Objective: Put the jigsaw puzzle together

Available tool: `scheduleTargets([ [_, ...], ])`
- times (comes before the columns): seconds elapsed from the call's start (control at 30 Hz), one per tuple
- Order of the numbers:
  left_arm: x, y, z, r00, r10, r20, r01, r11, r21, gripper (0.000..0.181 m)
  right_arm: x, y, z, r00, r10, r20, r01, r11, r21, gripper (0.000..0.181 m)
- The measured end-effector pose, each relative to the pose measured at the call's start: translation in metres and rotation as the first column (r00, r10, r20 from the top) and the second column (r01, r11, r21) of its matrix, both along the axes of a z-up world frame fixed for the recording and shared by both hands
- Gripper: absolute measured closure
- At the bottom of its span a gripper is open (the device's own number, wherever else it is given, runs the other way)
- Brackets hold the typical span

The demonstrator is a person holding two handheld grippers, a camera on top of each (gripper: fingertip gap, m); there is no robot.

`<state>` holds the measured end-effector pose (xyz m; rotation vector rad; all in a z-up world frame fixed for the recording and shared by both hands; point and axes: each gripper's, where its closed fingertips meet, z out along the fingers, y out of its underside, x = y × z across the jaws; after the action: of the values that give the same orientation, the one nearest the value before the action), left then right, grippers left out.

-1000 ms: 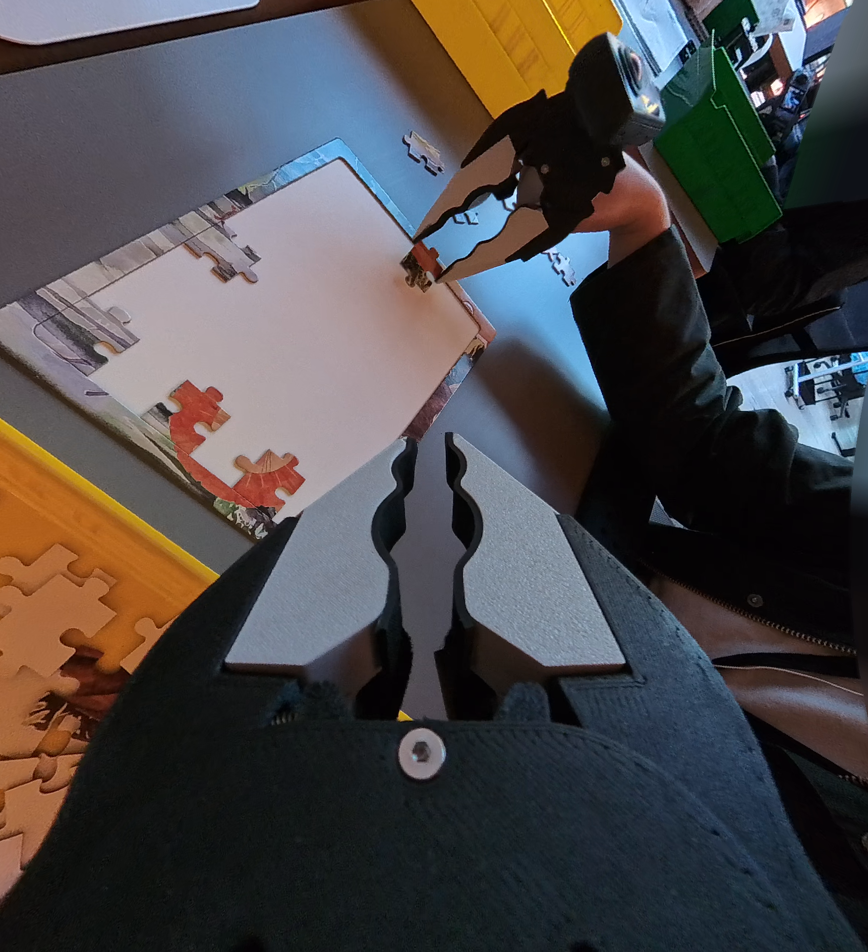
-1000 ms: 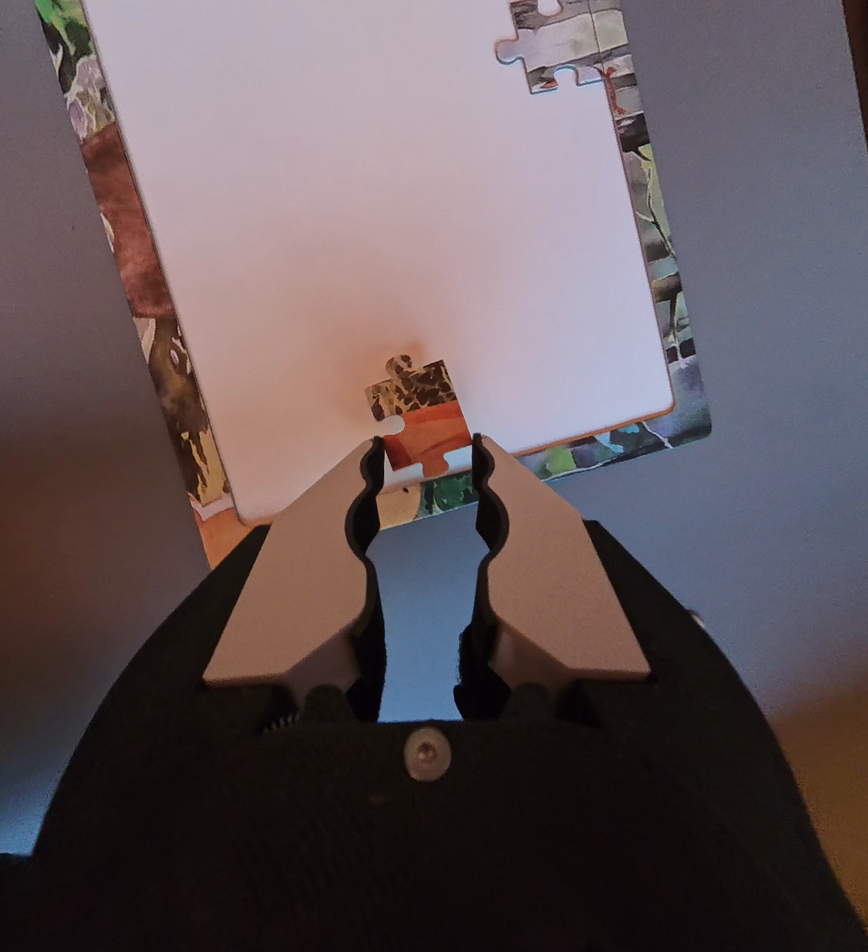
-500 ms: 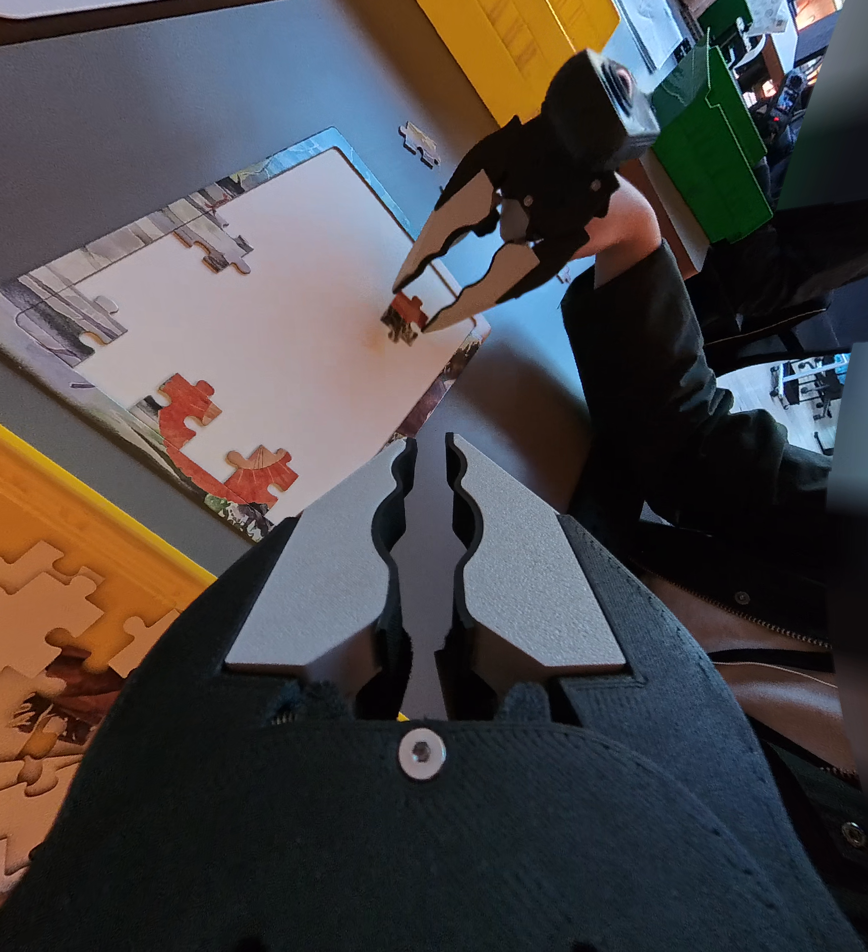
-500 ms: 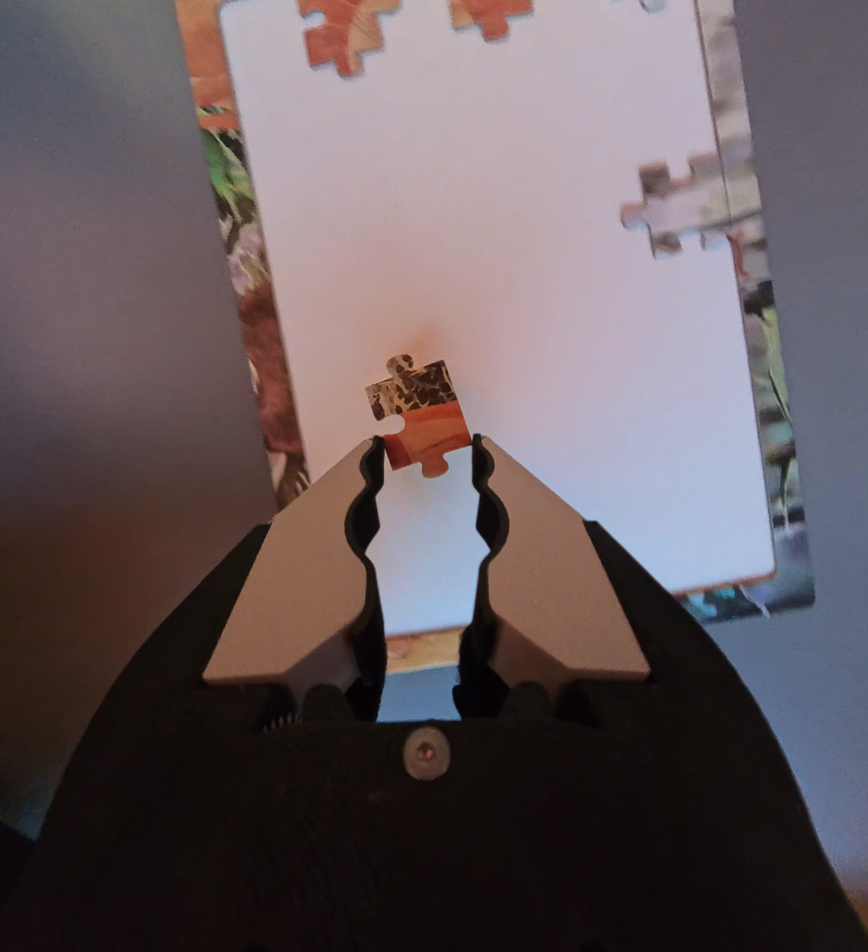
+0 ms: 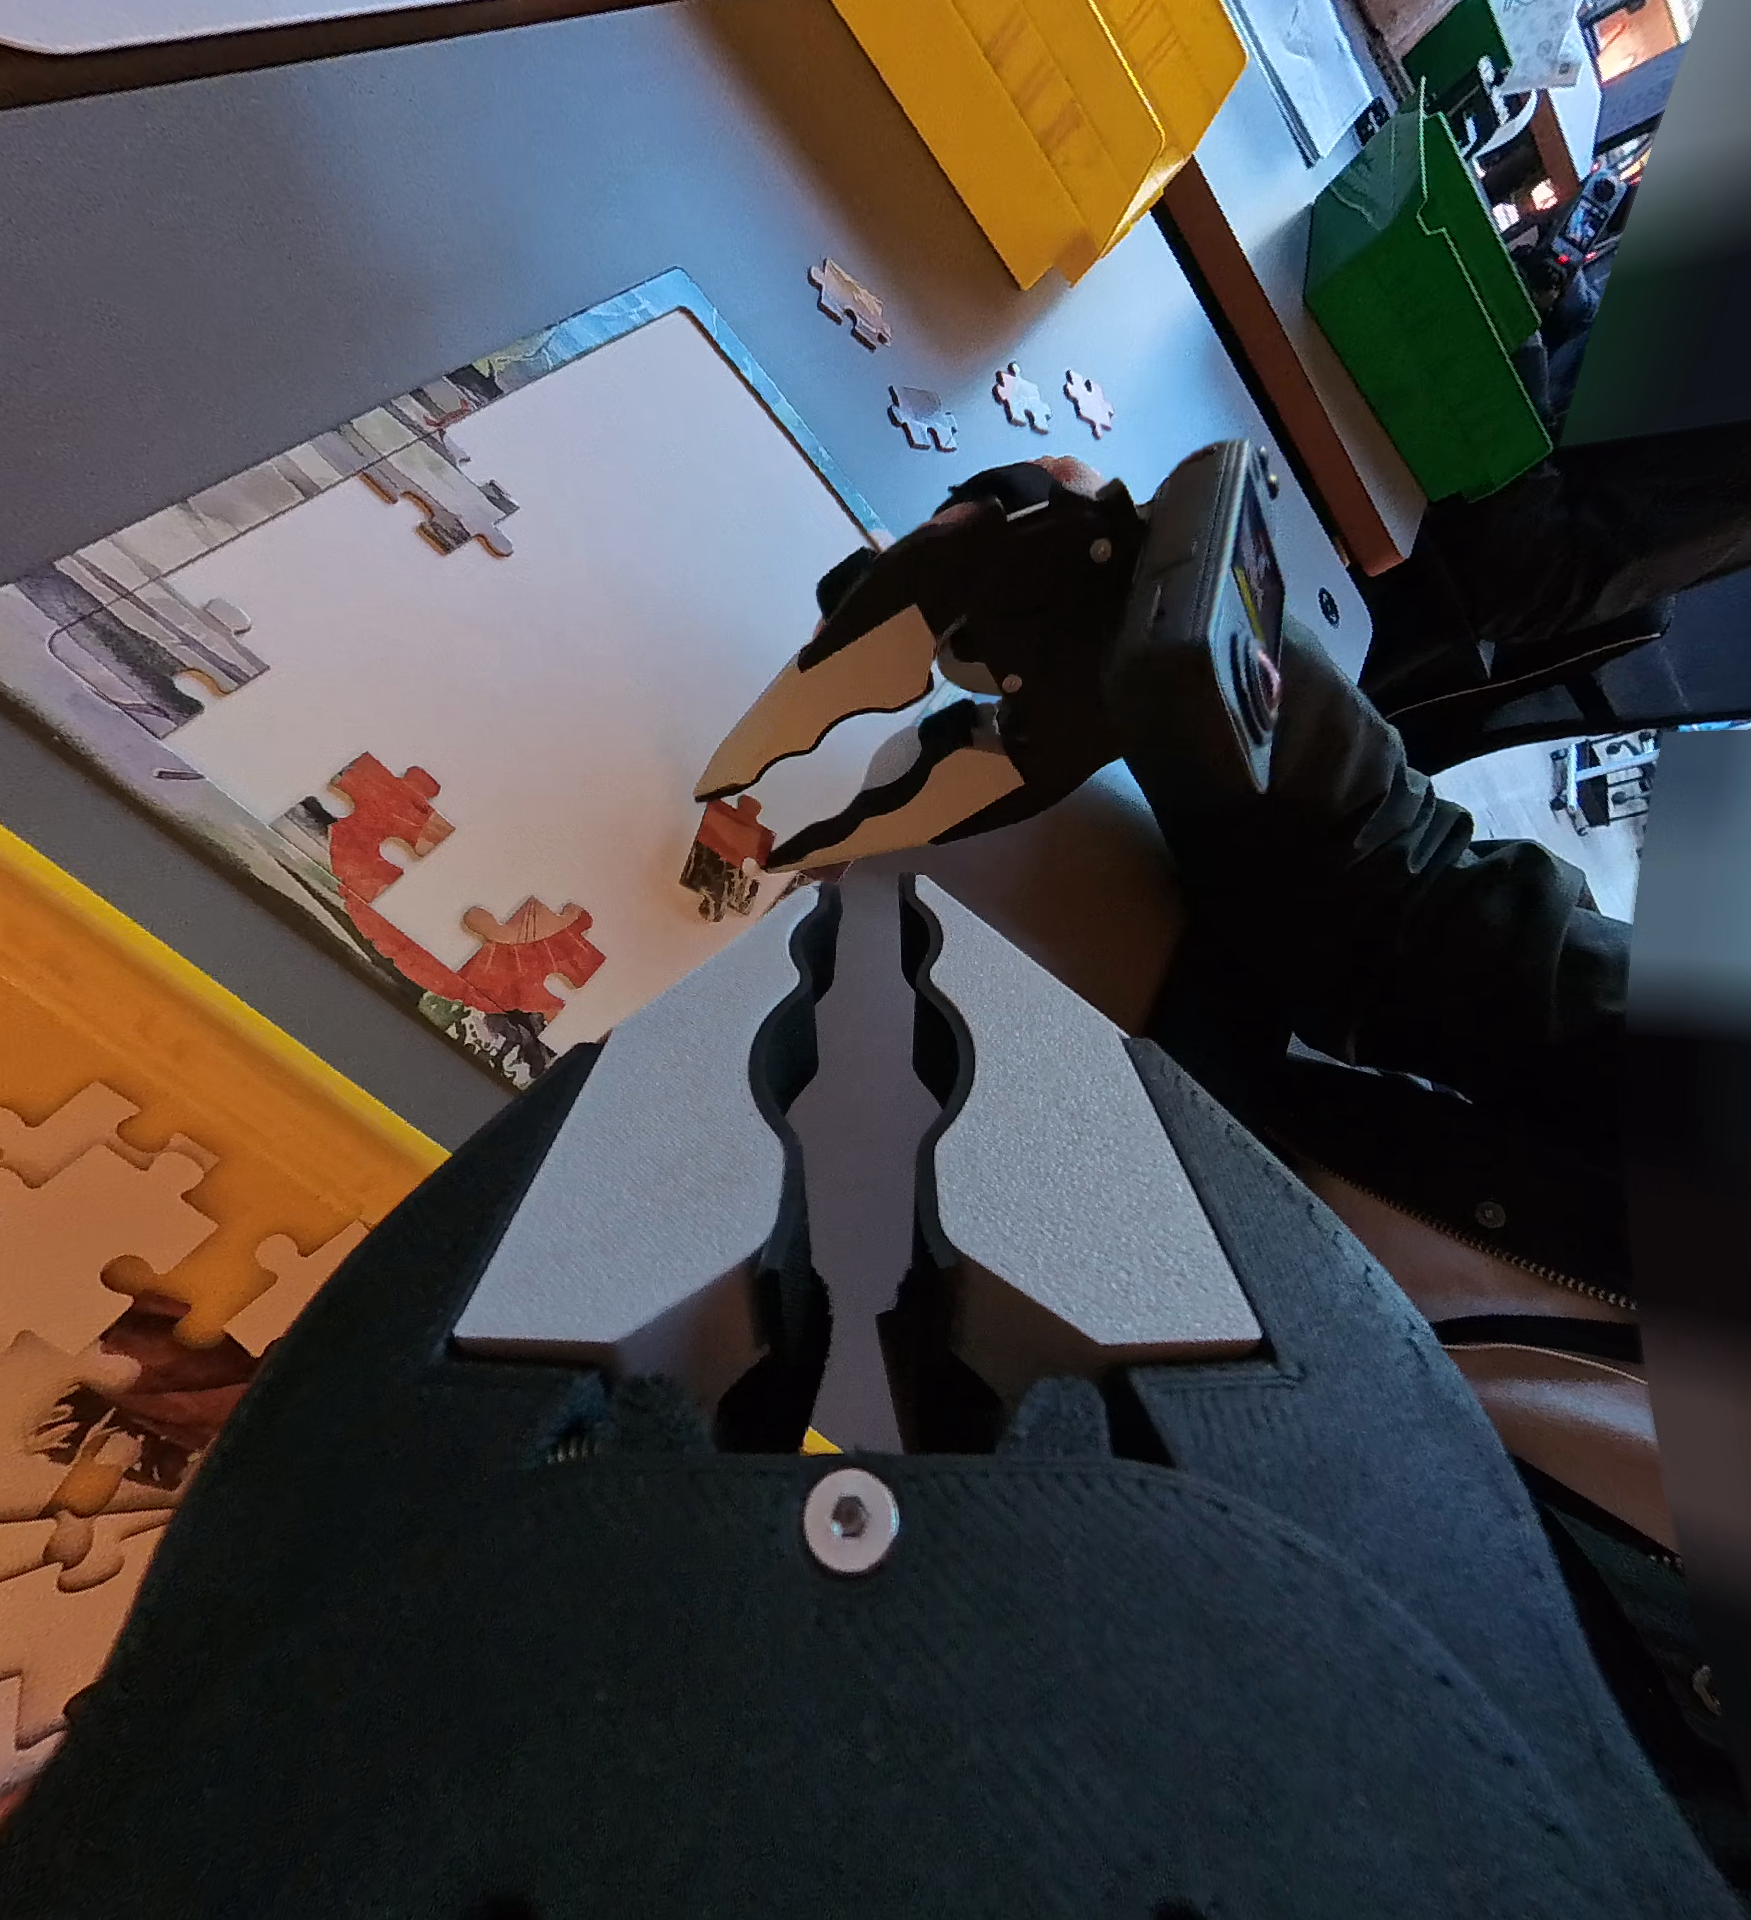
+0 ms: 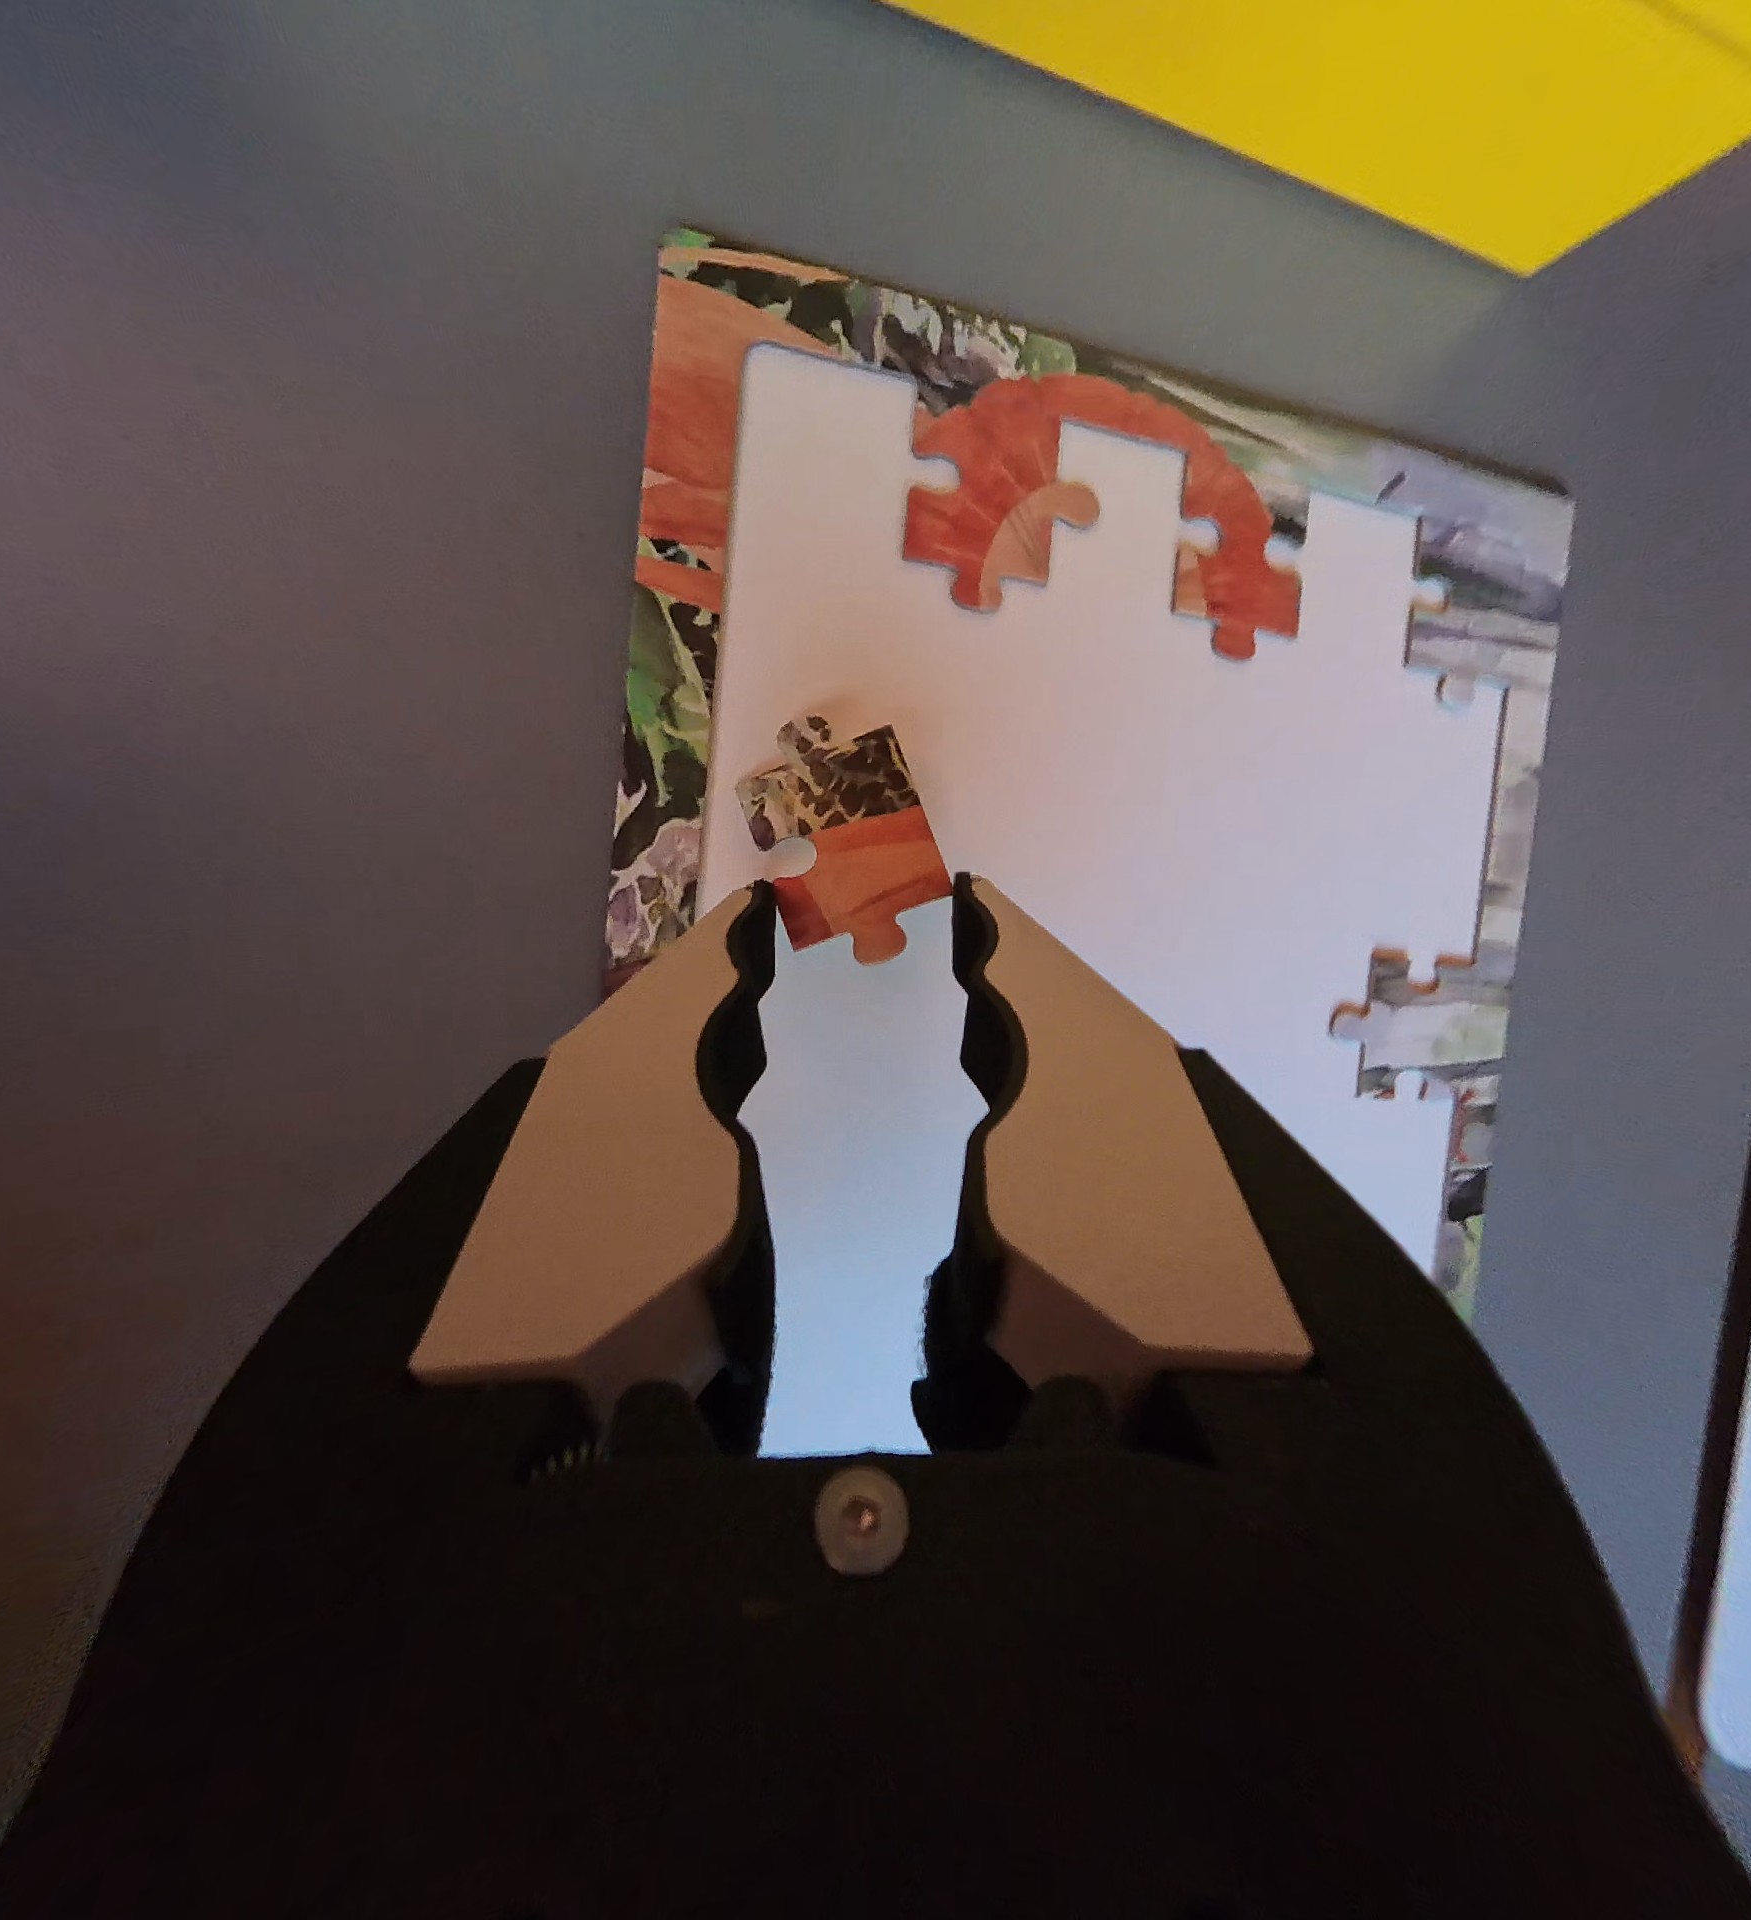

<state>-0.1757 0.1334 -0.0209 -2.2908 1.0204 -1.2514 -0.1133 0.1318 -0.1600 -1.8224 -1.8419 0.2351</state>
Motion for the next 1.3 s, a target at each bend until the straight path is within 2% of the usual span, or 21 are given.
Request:
scheduleTargets([
  [0.13,0.000,0.000,0.000,1.000,0.000,0.002,0.000,1.000,-0.001,0.172,-0.010,0.001,0.011,0.995,0.097,-0.022,-0.093,0.985,0.143,0.147],
  [0.23,0.001,-0.001,-0.002,1.000,-0.004,-0.004,0.004,1.000,-0.011,0.171,-0.013,0.008,0.023,0.988,0.153,0.031,-0.155,0.935,0.319,0.147],
  [0.33,0.002,-0.003,-0.007,1.000,-0.011,-0.020,0.011,0.999,-0.035,0.171,-0.026,0.001,0.038,0.978,0.211,0.003,-0.195,0.897,0.396,0.147],
  [0.47,0.003,0.002,-0.016,0.999,0.016,-0.051,-0.018,0.999,-0.044,0.155,-0.040,-0.016,0.065,0.959,0.276,-0.065,-0.225,0.879,0.421,0.147],
  [0.67,0.009,-0.013,-0.027,0.994,-0.062,-0.088,0.053,0.994,-0.097,0.153,-0.050,-0.028,0.097,0.939,0.318,-0.133,-0.222,0.853,0.473,0.147],
  [0.87,0.016,-0.027,-0.040,0.980,-0.138,-0.141,0.121,0.985,-0.124,0.159,-0.048,-0.026,0.101,0.938,0.311,-0.155,-0.204,0.855,0.477,0.147],
  [1.1,0.018,-0.034,-0.041,0.975,-0.179,-0.129,0.159,0.976,-0.152,0.180,-0.045,-0.020,0.100,0.942,0.286,-0.177,-0.176,0.867,0.467,0.147],
  [1.3,0.017,-0.034,-0.038,0.978,-0.176,-0.110,0.158,0.975,-0.156,0.181,-0.046,-0.019,0.101,0.942,0.267,-0.205,-0.152,0.881,0.448,0.147],
])
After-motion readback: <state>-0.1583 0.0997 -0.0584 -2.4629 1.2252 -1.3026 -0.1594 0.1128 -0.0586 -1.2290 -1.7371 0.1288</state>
